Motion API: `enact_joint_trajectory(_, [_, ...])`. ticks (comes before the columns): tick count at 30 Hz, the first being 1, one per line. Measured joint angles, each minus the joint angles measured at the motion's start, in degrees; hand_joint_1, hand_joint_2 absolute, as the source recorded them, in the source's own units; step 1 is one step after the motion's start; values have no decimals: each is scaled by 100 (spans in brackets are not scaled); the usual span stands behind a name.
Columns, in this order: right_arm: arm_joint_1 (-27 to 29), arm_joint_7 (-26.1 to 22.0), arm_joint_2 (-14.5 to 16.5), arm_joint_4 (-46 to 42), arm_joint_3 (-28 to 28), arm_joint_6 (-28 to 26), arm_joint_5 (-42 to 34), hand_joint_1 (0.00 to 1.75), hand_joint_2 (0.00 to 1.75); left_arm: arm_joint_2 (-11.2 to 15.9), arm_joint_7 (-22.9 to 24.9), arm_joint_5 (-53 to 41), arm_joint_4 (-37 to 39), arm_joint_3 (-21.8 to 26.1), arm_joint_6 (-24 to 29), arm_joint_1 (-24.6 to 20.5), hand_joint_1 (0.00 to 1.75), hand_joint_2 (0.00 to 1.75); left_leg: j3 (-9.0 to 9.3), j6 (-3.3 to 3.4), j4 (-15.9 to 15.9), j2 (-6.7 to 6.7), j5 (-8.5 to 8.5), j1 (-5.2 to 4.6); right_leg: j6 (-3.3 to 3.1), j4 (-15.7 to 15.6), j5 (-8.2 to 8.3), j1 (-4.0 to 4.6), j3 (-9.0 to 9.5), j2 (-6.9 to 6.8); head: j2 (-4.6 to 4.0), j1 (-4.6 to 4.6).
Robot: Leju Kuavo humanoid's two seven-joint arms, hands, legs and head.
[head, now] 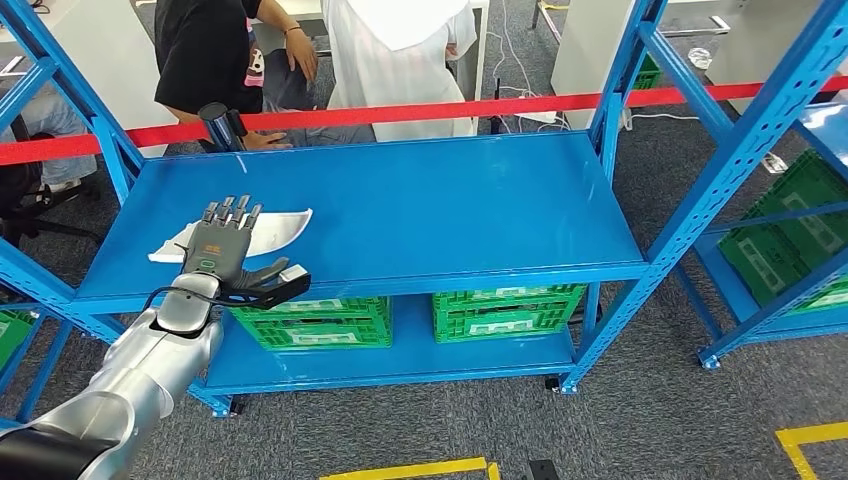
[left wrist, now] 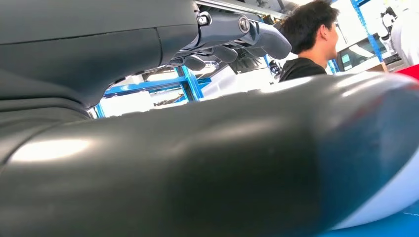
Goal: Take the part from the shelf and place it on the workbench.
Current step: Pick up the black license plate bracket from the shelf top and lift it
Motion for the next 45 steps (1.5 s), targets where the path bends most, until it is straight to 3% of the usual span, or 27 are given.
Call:
enact_joint_trajectory(2, [1, 9, 0, 0, 0, 8, 7, 0, 0, -6, -37, -36, 2, 0, 61, 23, 0, 0, 0, -30, -3, 0, 0, 4, -2, 1, -1, 2, 0, 0, 0, 1])
enact_joint_trajectory(11, [-1, -50, 0, 0, 0, 61, 96, 0, 0, -123, -150, -138, 15, 0, 466, 64, 0, 0, -11, -25, 21, -1, -5, 1, 5, -2, 2, -14, 11, -7, 0, 3])
enact_joint_trajectory(15, [-1, -86, 0, 0, 0, 63, 123, 0, 0, -177, -96, -150, 21, -2, 361, 67, 0, 175, -12, -17, 28, -1, -10, -2, 12, -5, 6, -20, 13, -8, 0, 3])
enact_joint_trajectory(29, [-1, -85, -1, 0, 0, 51, 124, 0, 0, -193, 74, -155, 93, -302, 78, 70, 0, 175, -12, -16, 28, 0, -10, -15, 16, -9, 8, -20, 14, -8, 0, 2])
enact_joint_trajectory(45, [20, -173, -3, 0, -32, -62, 53, 0, 0, 18, 860, -155, 127, -688, 317, 120, 0, 175, -13, -16, 28, 0, -10, -15, 16, -8, 7, -19, 14, -8, 0, 3])
